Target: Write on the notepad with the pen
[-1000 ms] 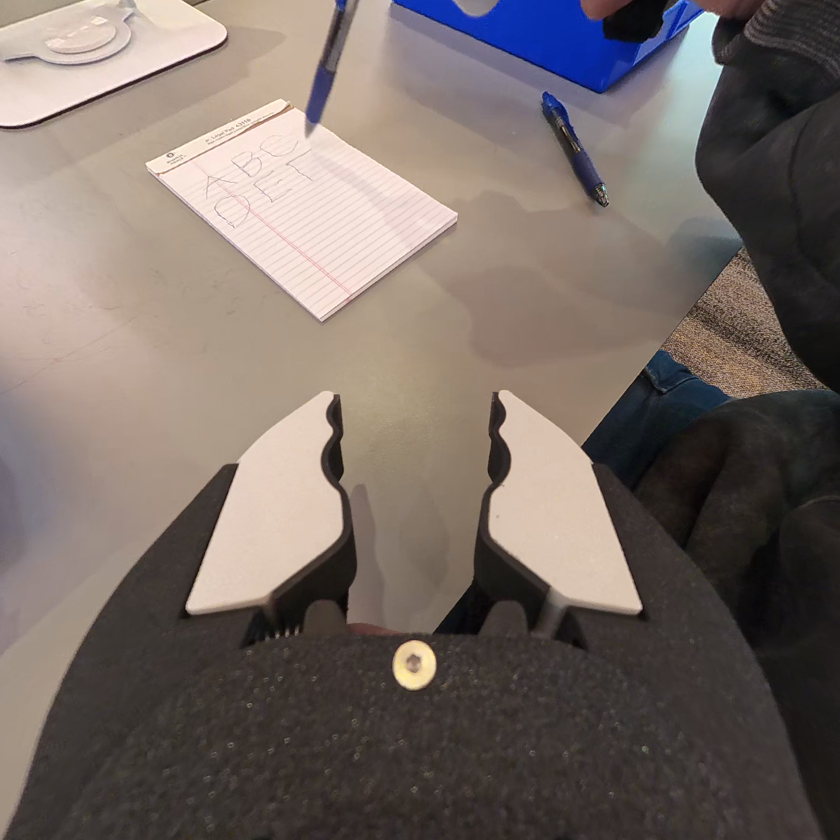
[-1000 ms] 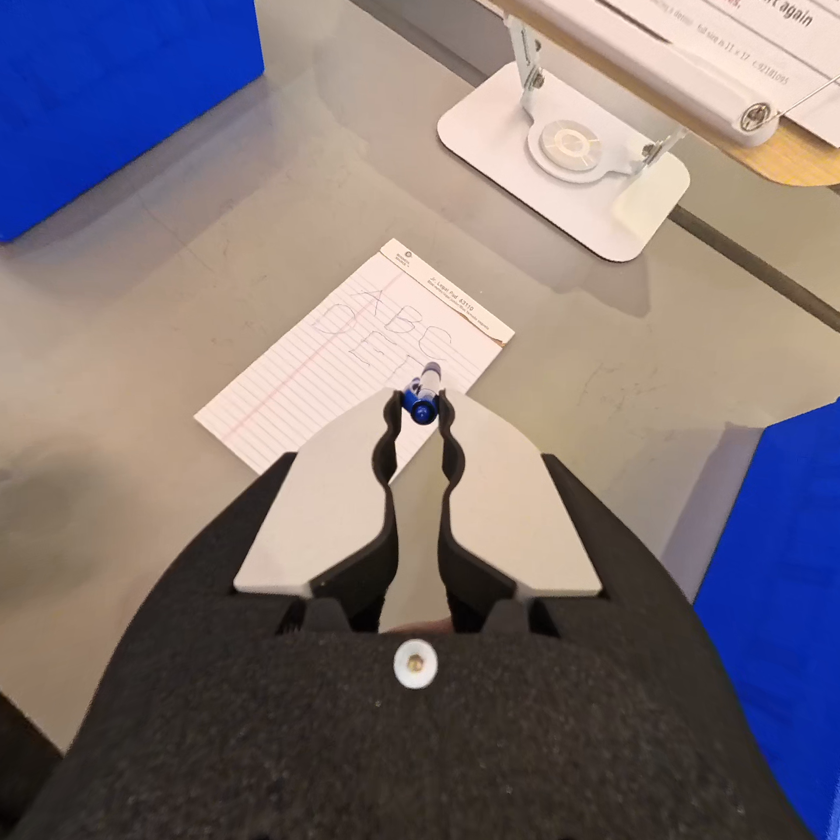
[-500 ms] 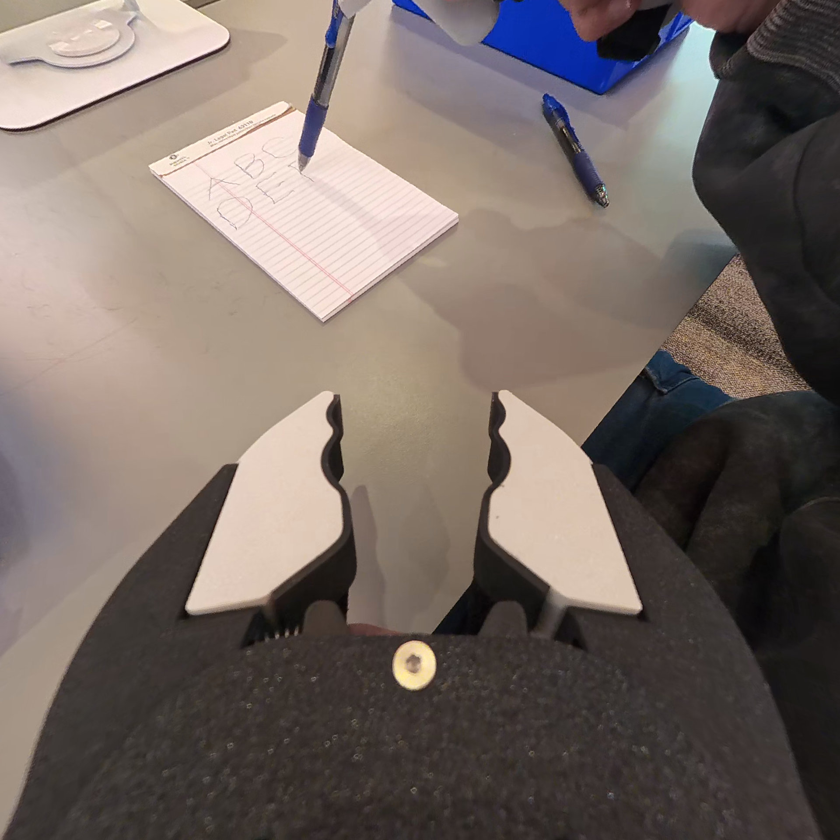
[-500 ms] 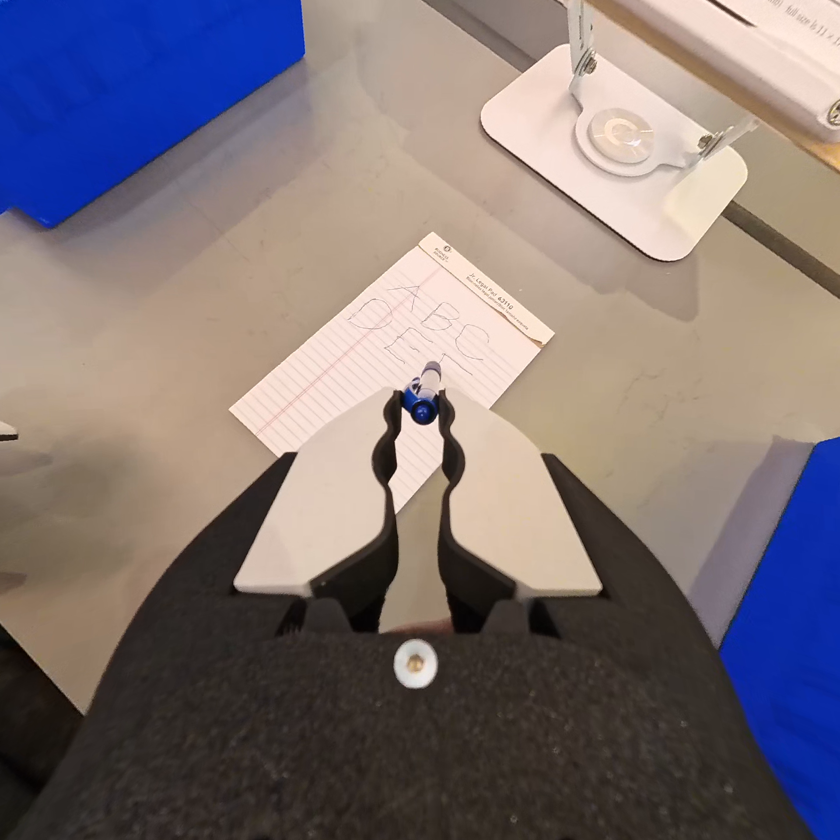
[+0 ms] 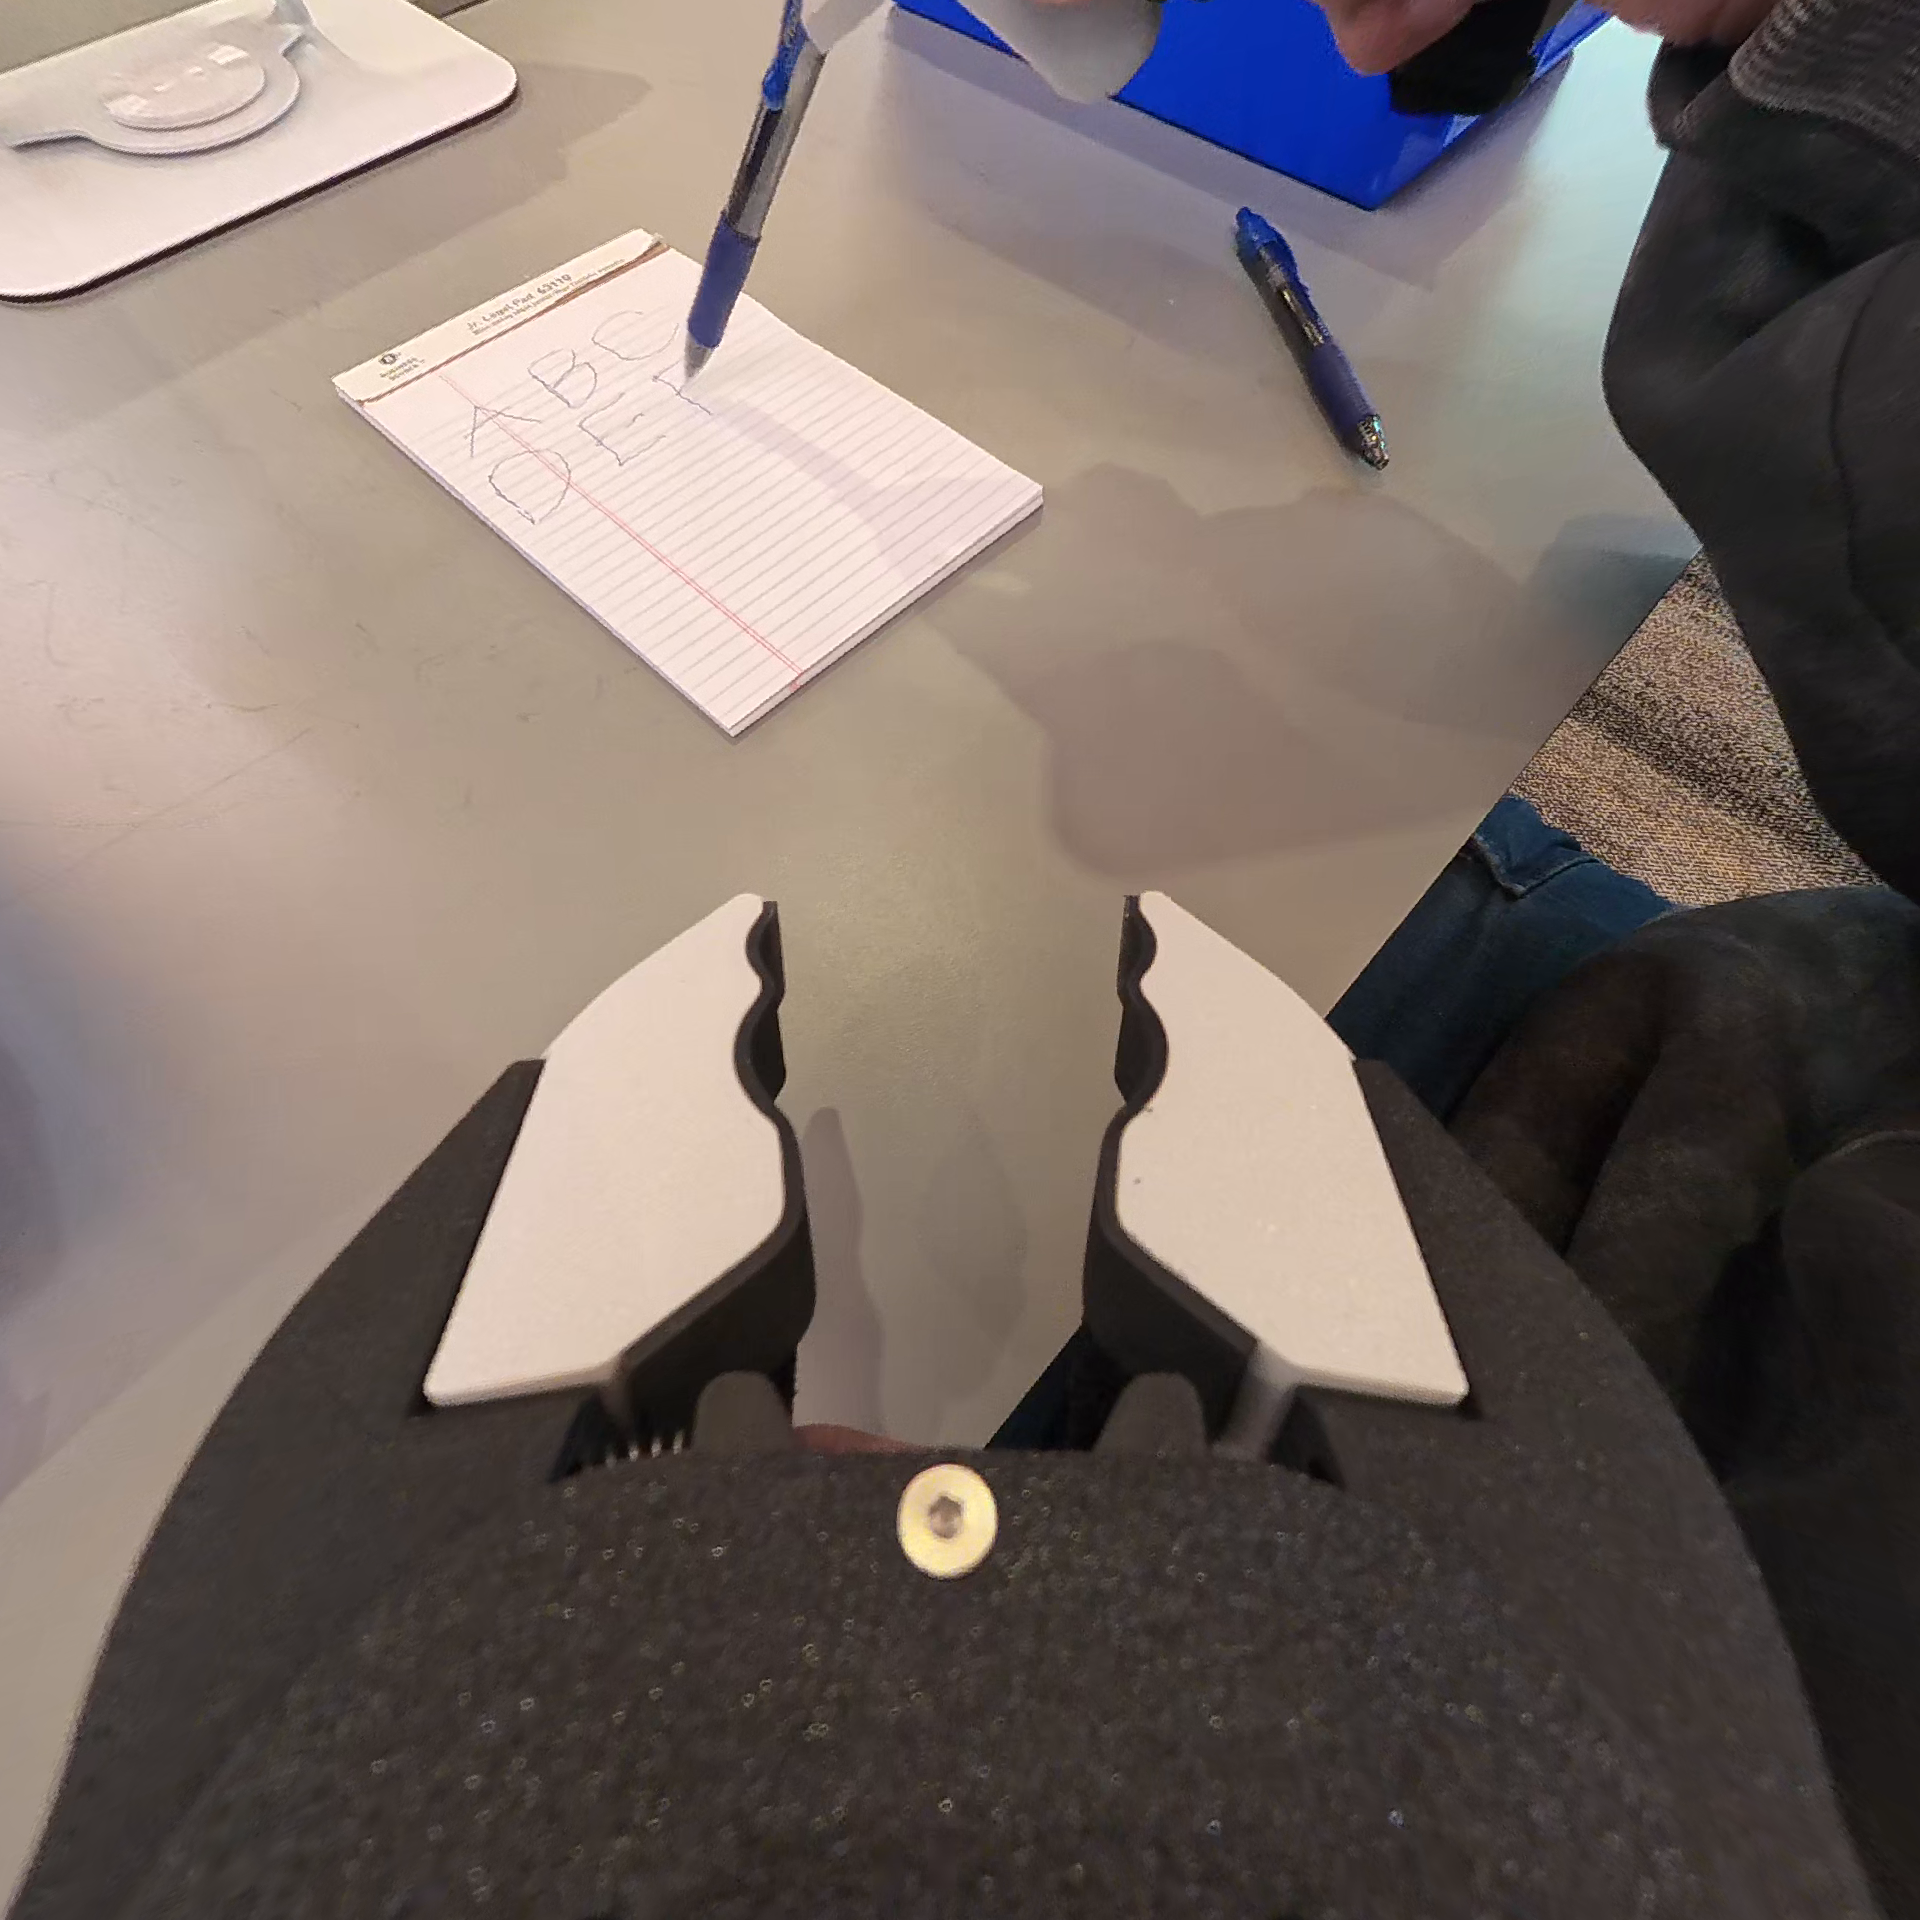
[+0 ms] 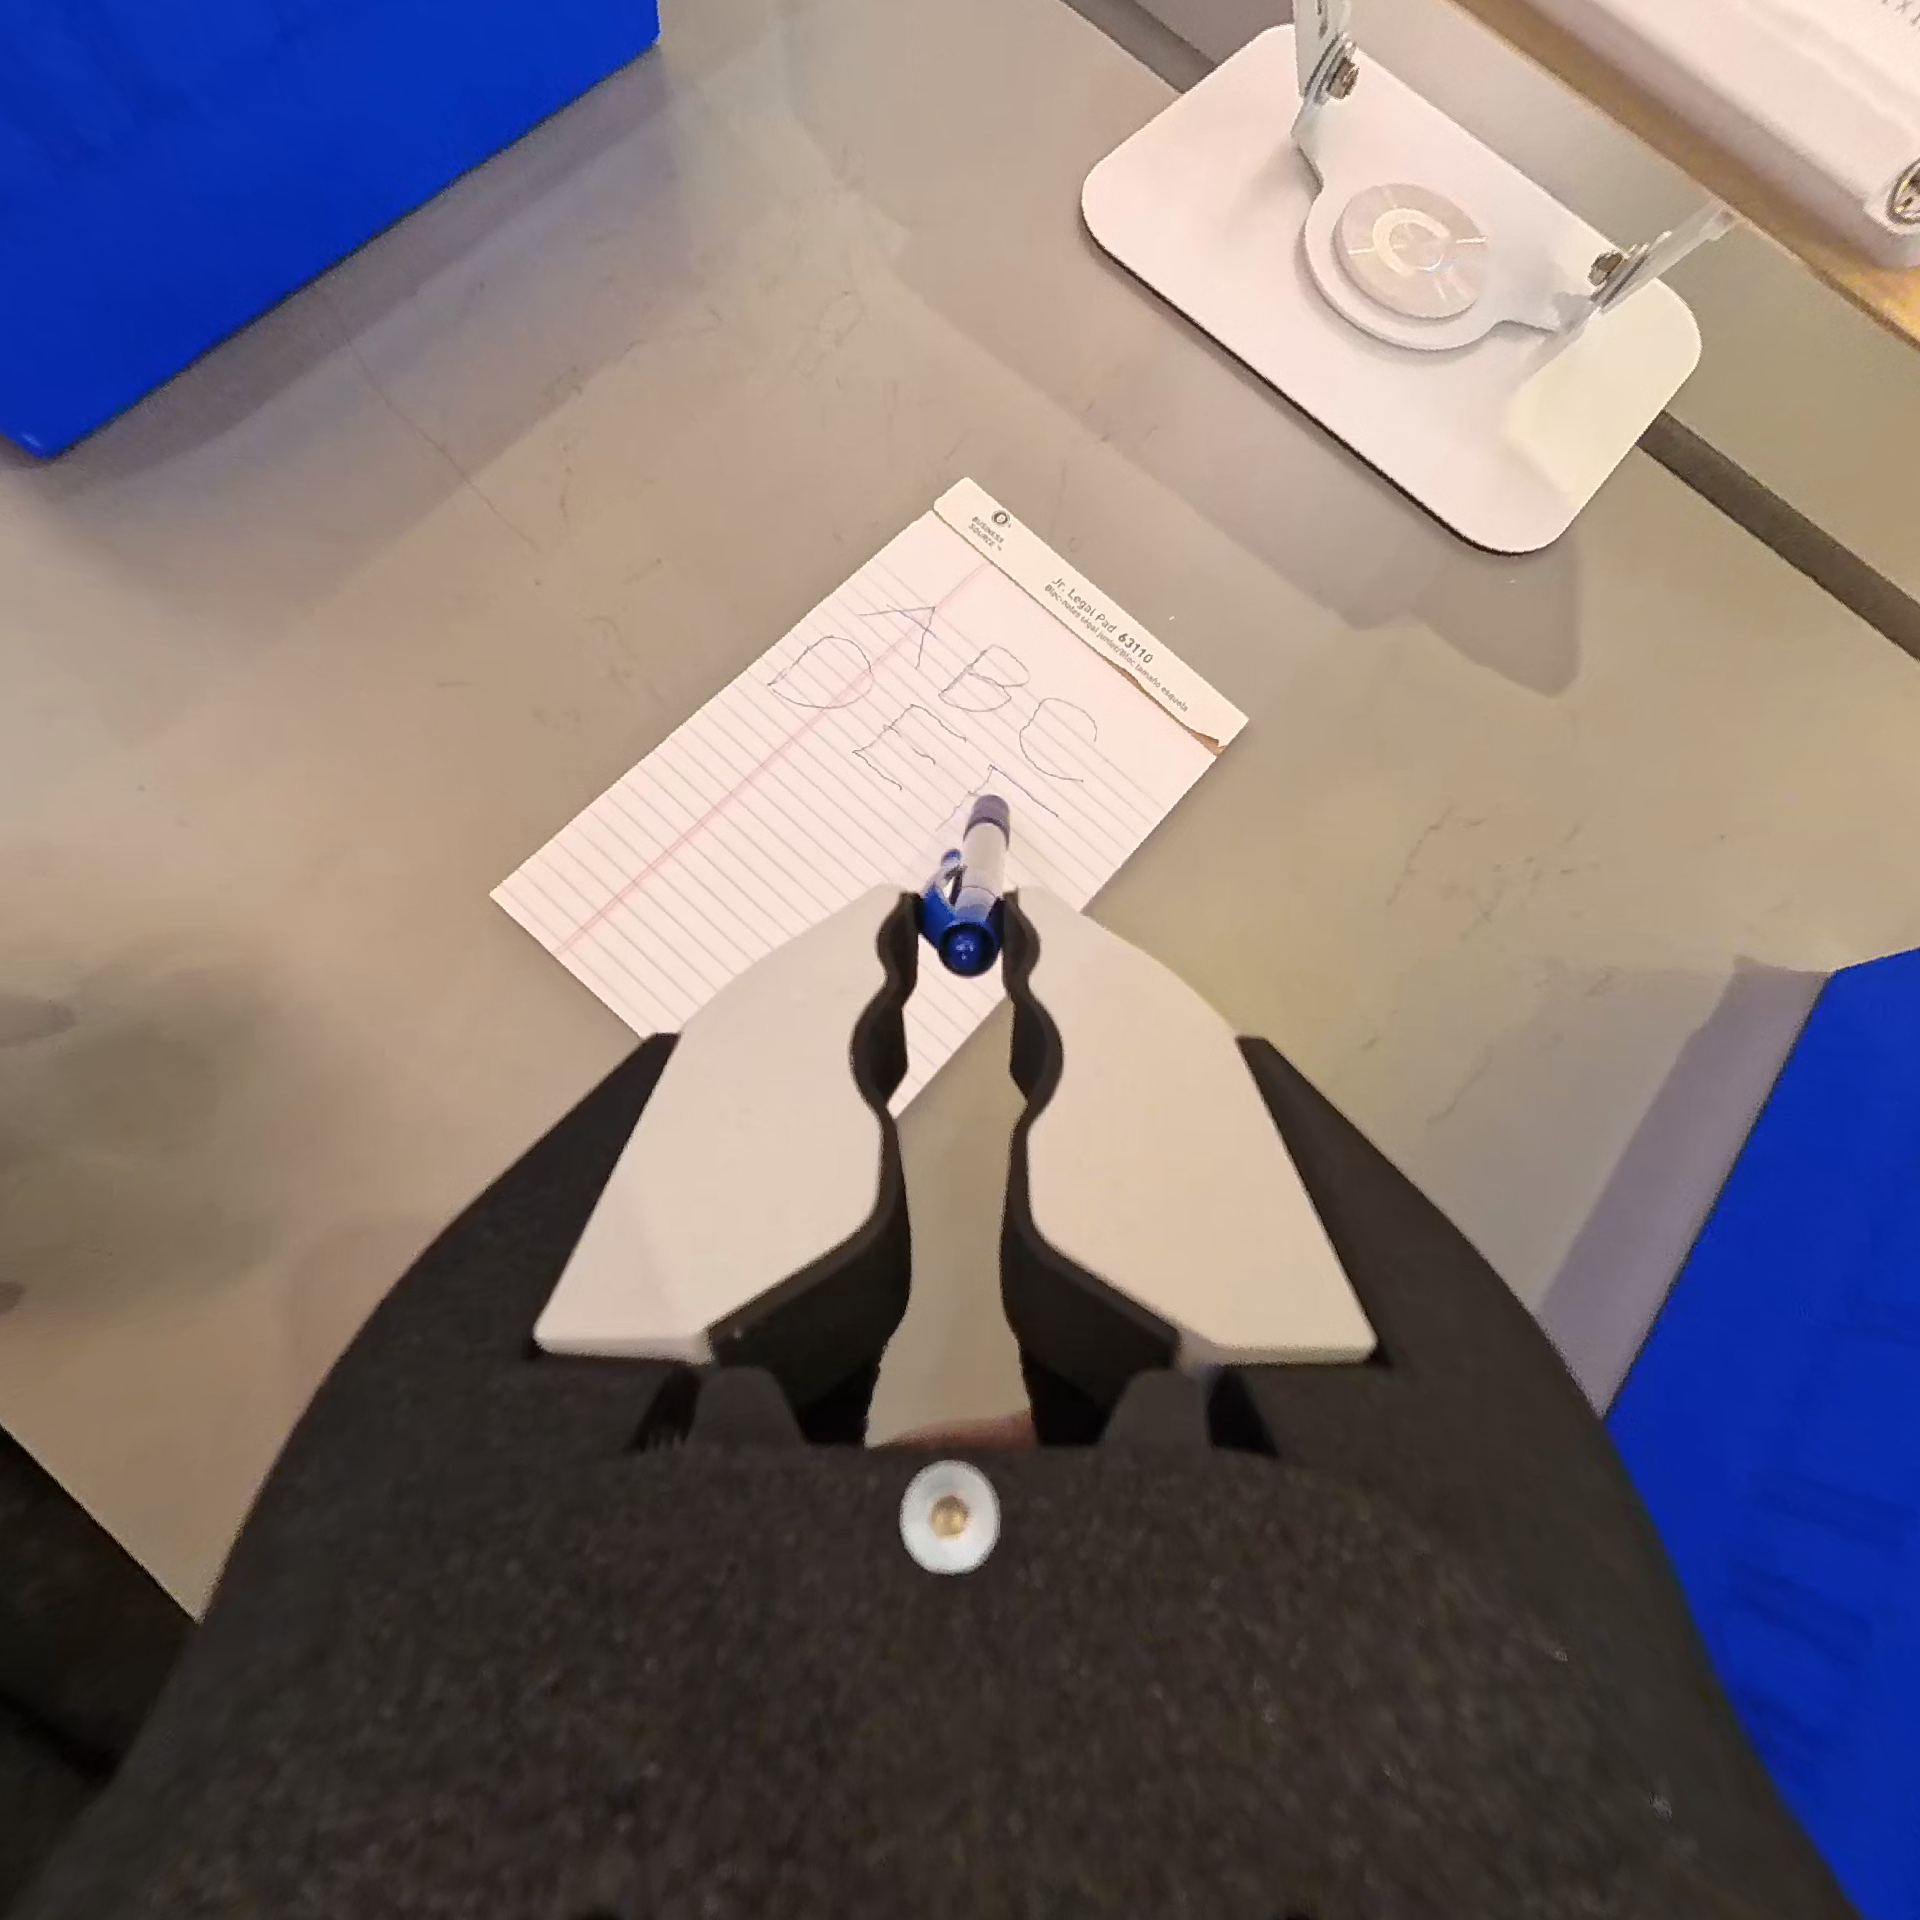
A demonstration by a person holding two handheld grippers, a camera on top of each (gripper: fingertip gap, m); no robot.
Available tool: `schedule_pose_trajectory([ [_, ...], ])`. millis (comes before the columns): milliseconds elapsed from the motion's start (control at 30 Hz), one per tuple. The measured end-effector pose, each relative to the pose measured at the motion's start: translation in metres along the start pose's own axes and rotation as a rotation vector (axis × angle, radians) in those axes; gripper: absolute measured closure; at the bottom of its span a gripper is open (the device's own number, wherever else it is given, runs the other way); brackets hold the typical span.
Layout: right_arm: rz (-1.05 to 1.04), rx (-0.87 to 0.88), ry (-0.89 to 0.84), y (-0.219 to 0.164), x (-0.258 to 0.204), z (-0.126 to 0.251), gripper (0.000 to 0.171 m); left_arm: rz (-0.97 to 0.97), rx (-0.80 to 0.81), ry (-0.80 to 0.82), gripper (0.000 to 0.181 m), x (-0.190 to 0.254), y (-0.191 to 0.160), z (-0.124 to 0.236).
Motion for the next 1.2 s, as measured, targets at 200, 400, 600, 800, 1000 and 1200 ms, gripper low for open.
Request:
schedule_pose_trajectory([
  [200, -0.006, -0.011, -0.011, -0.005, 0.006, 0.004, 0.156, -0.001, -0.002, -0.002, 0.119, 0.001, 0.000, -0.001],
  [400, -0.017, -0.016, -0.014, -0.008, 0.011, 0.008, 0.156, -0.001, -0.003, -0.001, 0.120, 0.001, -0.001, -0.001],
  [600, -0.012, 0.074, -0.053, 0.010, 0.016, 0.025, 0.156, -0.001, -0.002, 0.007, 0.120, -0.001, -0.001, -0.001],
  [800, -0.019, 0.232, -0.090, 0.030, 0.021, 0.066, 0.156, 0.021, 0.005, 0.030, 0.120, -0.010, -0.002, 0.000],
  [1000, -0.056, 0.243, -0.020, 0.009, 0.011, 0.081, 0.156, 0.030, 0.018, 0.075, 0.120, -0.021, -0.002, 0.001],
  [1200, -0.065, 0.233, 0.027, 0.000, 0.009, 0.082, 0.156, 0.033, 0.001, 0.112, 0.120, -0.024, -0.005, -0.006],
])
Point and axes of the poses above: each gripper's, where its closed fingertips meet, z back along the fingers, y out of its top, x = y × z across the jaws, the point moved 1 cm from there along z, back along the fingers, and after that the axes turned 5 degrees about x, right-handed, at the moved point
